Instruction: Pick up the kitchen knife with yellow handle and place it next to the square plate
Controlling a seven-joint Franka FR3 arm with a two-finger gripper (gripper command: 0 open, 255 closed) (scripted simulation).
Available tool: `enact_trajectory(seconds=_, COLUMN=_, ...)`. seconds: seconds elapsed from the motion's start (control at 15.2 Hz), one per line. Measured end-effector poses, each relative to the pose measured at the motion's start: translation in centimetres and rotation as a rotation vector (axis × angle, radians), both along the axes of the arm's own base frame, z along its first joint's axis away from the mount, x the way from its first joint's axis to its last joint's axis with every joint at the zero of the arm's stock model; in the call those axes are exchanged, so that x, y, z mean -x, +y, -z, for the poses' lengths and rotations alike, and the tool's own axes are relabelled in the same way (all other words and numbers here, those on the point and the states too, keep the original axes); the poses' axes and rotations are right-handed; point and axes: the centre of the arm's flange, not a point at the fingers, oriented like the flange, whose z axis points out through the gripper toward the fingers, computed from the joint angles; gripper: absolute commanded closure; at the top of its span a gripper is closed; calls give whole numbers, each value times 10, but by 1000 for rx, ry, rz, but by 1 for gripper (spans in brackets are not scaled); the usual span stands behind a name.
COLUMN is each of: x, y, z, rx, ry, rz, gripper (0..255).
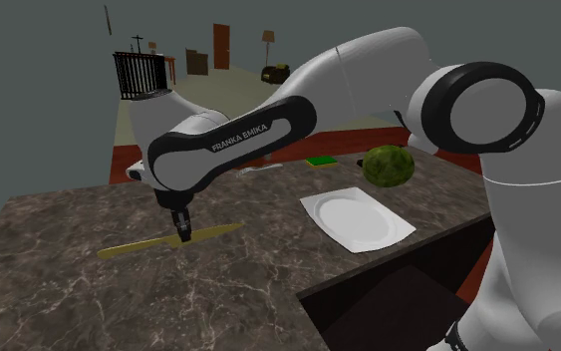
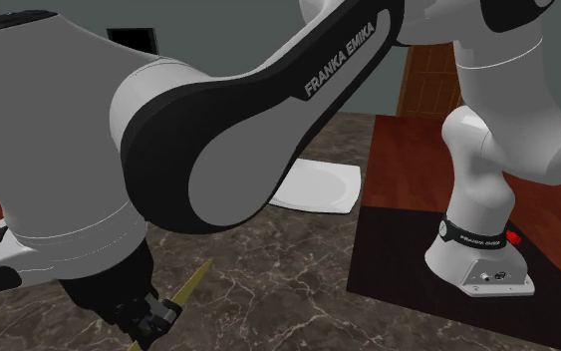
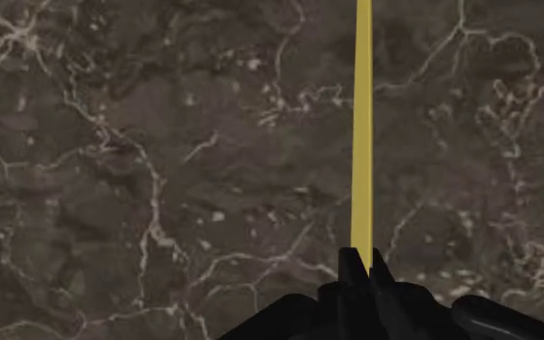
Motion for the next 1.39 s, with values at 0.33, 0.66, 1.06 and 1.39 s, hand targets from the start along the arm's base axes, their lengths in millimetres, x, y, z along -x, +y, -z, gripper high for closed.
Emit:
enact_trajectory(seconds=0.33, x=8, y=-15, z=-13, rx=-27, ry=-24, rz=-9, gripper=0)
enact_trajectory(seconds=0.66, x=15, y=-31, z=-13, rx=-63, ry=-59, rz=-21, gripper=0)
enact_trajectory(seconds=1.06, x=14, y=-32, z=9, rx=-64, ry=-60, rz=-21, gripper=0)
enact_trajectory(seconds=1.39, x=14, y=-32, z=10, rx=-64, ry=-60, rz=-22, gripper=255)
